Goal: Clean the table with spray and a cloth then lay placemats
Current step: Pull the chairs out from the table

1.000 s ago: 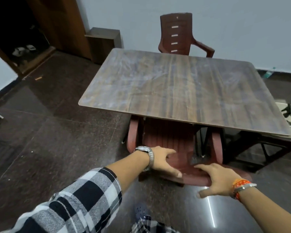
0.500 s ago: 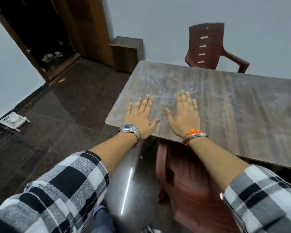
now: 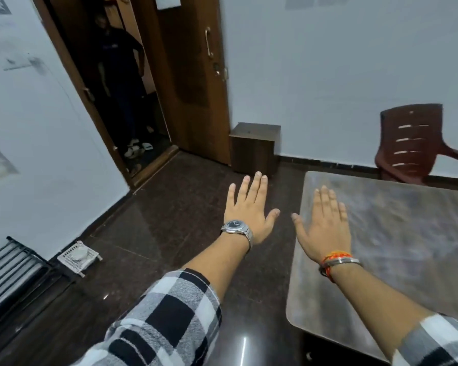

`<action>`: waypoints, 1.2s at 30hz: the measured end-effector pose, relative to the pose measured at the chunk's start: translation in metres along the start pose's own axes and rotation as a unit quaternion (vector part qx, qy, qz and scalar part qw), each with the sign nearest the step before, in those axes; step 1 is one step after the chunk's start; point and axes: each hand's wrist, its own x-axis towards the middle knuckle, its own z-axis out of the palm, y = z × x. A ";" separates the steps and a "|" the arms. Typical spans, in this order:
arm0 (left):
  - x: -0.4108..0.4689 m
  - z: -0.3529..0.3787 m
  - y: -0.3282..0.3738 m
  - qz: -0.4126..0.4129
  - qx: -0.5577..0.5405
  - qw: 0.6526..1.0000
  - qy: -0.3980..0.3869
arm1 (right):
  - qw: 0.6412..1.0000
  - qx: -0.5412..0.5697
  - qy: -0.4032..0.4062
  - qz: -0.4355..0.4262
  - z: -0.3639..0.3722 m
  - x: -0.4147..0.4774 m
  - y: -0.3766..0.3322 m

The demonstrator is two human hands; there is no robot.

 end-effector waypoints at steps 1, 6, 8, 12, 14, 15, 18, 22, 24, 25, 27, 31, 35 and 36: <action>0.009 0.003 -0.016 -0.003 -0.001 1.000 -0.004 | 1.000 -0.012 -0.002 -0.004 0.007 0.009 -0.011; 0.069 0.016 -0.079 0.005 -0.009 1.000 -0.012 | 1.000 -0.022 0.007 0.017 0.029 0.076 -0.044; 0.099 0.025 -0.099 0.009 -0.006 1.000 -0.013 | 1.000 -0.018 0.006 0.018 0.042 0.105 -0.056; 0.176 0.061 -0.125 0.026 -0.001 1.000 -0.015 | 0.999 -0.027 0.013 0.015 0.086 0.173 -0.060; 0.217 0.078 -0.131 0.038 0.005 0.999 -0.011 | 0.999 -0.024 0.017 0.025 0.105 0.211 -0.057; 0.240 0.087 -0.131 0.044 0.007 0.999 -0.013 | 0.999 -0.022 0.014 0.034 0.115 0.232 -0.054; 0.315 0.102 -0.128 0.073 0.010 0.997 -0.013 | 0.998 -0.019 0.014 0.053 0.137 0.295 -0.038; 0.418 0.119 -0.108 0.118 -0.005 0.993 -0.001 | 0.996 -0.019 0.013 0.091 0.157 0.367 -0.011; 0.454 0.130 -0.097 0.137 -0.025 0.990 -0.007 | 0.995 -0.014 0.005 0.103 0.165 0.390 -0.001; 0.473 0.137 -0.091 0.151 -0.028 0.988 -0.012 | 0.994 -0.016 0.002 0.110 0.170 0.402 0.007; 0.517 0.152 -0.077 0.184 -0.024 0.982 -0.016 | 0.991 -0.026 0.008 0.135 0.181 0.430 0.025; 0.604 0.188 -0.050 0.231 -0.043 0.972 -0.028 | 0.977 -0.038 0.017 0.207 0.211 0.485 0.066; 0.702 0.222 -0.022 0.288 -0.039 0.956 -0.037 | 0.961 -0.065 0.020 0.268 0.239 0.557 0.109; 0.729 0.228 -0.014 0.301 -0.035 0.952 -0.043 | 0.955 -0.067 0.021 0.289 0.243 0.577 0.118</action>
